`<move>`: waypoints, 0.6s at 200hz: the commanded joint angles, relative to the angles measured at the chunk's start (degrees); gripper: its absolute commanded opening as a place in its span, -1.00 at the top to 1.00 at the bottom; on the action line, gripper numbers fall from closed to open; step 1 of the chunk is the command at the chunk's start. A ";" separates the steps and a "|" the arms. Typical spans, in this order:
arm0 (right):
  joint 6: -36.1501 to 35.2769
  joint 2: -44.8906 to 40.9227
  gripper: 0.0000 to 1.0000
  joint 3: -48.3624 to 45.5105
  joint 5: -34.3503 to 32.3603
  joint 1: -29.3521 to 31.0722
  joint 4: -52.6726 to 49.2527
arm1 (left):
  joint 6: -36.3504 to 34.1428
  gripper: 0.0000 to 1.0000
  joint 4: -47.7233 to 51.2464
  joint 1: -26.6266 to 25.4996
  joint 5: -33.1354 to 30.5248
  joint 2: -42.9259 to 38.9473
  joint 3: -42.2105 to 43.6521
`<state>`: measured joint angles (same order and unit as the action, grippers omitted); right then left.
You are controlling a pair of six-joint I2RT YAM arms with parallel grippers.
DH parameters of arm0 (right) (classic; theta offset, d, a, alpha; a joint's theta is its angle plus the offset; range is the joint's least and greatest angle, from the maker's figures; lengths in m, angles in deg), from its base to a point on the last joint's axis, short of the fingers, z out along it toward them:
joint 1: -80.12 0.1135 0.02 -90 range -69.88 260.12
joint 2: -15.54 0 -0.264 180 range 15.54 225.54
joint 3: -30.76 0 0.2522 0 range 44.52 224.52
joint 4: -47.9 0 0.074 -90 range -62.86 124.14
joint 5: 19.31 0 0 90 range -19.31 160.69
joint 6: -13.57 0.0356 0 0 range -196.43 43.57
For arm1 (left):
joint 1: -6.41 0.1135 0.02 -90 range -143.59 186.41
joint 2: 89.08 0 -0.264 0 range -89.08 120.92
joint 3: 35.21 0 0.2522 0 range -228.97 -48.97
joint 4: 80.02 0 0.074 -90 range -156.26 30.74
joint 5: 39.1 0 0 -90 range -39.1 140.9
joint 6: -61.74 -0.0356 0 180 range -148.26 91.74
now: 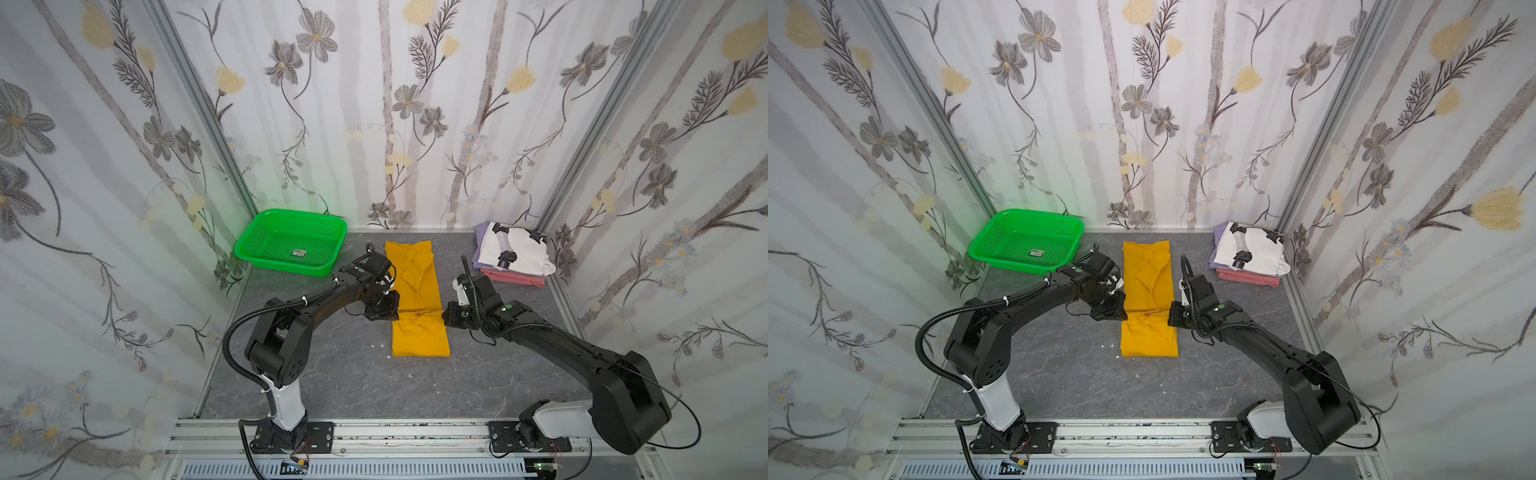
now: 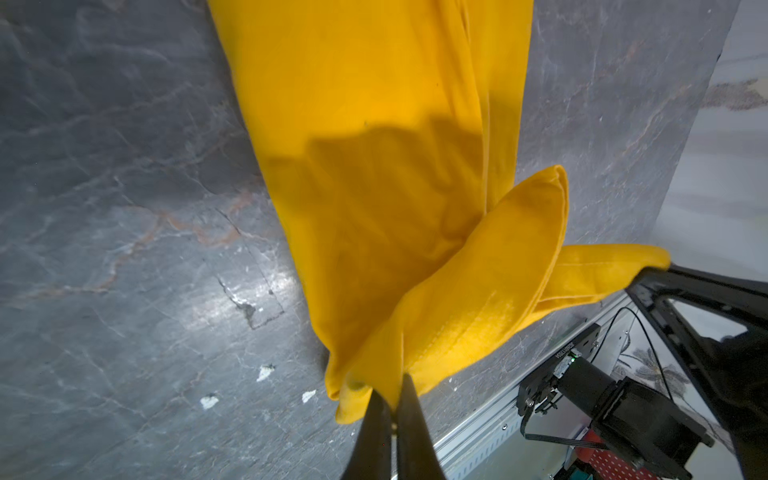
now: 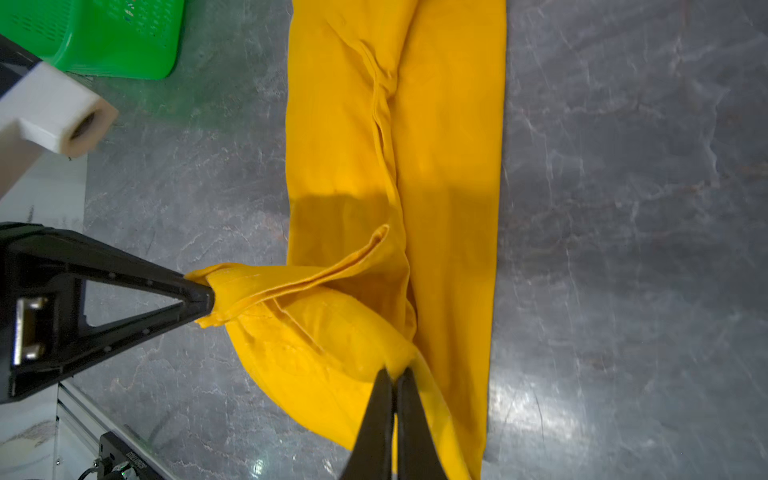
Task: Fold and stack the t-shirts
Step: 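Fold the lifted near end over the strip toward its far end with both grippers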
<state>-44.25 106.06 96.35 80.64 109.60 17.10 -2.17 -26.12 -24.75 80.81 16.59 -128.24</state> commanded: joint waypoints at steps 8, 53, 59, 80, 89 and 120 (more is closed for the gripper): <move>-5.02 8.04 1.00 6.29 4.21 -3.10 2.52 | -3.46 1.00 3.43 2.36 1.70 4.15 -5.46; -7.31 17.71 1.00 14.84 7.22 -6.14 1.39 | -4.73 1.00 5.41 5.34 3.26 10.75 -14.85; -7.31 18.47 1.00 15.68 7.40 -6.39 1.31 | -4.73 1.00 5.62 5.61 3.39 11.54 -16.14; -7.64 21.04 1.00 18.17 8.02 -6.96 0.83 | -5.38 1.00 7.12 6.11 4.43 14.67 -20.43; -7.75 21.98 1.00 19.02 8.06 -7.15 0.61 | -5.56 1.00 7.63 6.19 4.70 16.03 -21.84; -7.95 24.32 1.00 20.81 8.03 -8.08 -0.19 | -5.61 1.00 8.61 6.28 5.50 19.55 -25.13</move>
<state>-51.20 129.07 115.98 87.74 102.12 16.99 -6.92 -19.98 -18.60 84.96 34.29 -151.41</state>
